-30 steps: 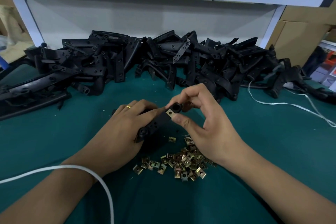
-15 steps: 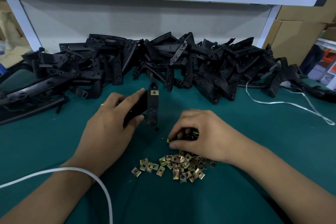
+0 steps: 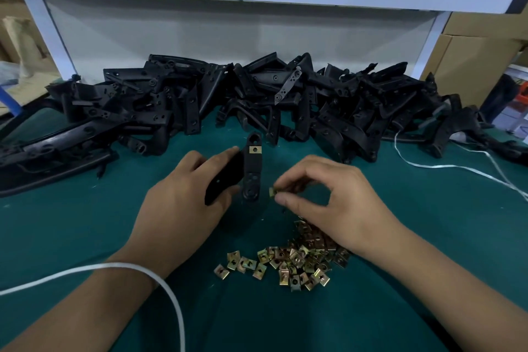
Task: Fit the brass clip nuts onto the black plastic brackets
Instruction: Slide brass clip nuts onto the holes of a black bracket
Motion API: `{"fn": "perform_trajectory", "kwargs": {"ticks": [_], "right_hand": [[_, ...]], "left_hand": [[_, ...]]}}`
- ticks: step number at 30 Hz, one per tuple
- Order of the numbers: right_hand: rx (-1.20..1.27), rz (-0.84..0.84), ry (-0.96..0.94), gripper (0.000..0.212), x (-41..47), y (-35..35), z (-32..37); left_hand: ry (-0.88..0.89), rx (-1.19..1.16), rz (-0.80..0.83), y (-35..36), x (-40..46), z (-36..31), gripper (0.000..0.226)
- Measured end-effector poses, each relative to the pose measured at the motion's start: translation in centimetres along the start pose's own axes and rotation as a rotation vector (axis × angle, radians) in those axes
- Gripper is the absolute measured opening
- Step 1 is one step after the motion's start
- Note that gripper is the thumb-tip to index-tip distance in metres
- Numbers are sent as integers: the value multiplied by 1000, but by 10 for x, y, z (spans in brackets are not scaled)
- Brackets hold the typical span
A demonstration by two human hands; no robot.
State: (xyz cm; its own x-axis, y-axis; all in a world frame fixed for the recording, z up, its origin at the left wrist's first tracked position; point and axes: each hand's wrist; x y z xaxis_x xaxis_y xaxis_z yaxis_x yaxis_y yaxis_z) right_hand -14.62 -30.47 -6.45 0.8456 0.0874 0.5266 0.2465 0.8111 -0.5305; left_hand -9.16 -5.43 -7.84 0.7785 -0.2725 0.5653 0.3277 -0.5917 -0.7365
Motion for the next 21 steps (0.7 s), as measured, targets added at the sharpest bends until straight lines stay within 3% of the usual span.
{"fn": "perform_trajectory", "kwargs": {"ticks": [9,21], "right_hand": [[530,-89,219,24,4,5,-1],[756,-153,418,16,5,1,3]], "left_hand": [[13,5,21,2,0,2,63],[28,14,19,3,0,3,62]]}}
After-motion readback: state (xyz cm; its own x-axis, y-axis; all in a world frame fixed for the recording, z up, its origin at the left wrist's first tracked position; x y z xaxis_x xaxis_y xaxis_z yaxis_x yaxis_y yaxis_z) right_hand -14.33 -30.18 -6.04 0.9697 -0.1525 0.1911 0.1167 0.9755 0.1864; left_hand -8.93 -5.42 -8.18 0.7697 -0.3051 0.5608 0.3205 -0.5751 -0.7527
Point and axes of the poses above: each hand's wrist, its own x-axis towards the middle knuckle, its own y-axis out of the palm, z = x × y, and after that the axes turned 7 degrees about -z, right-handed
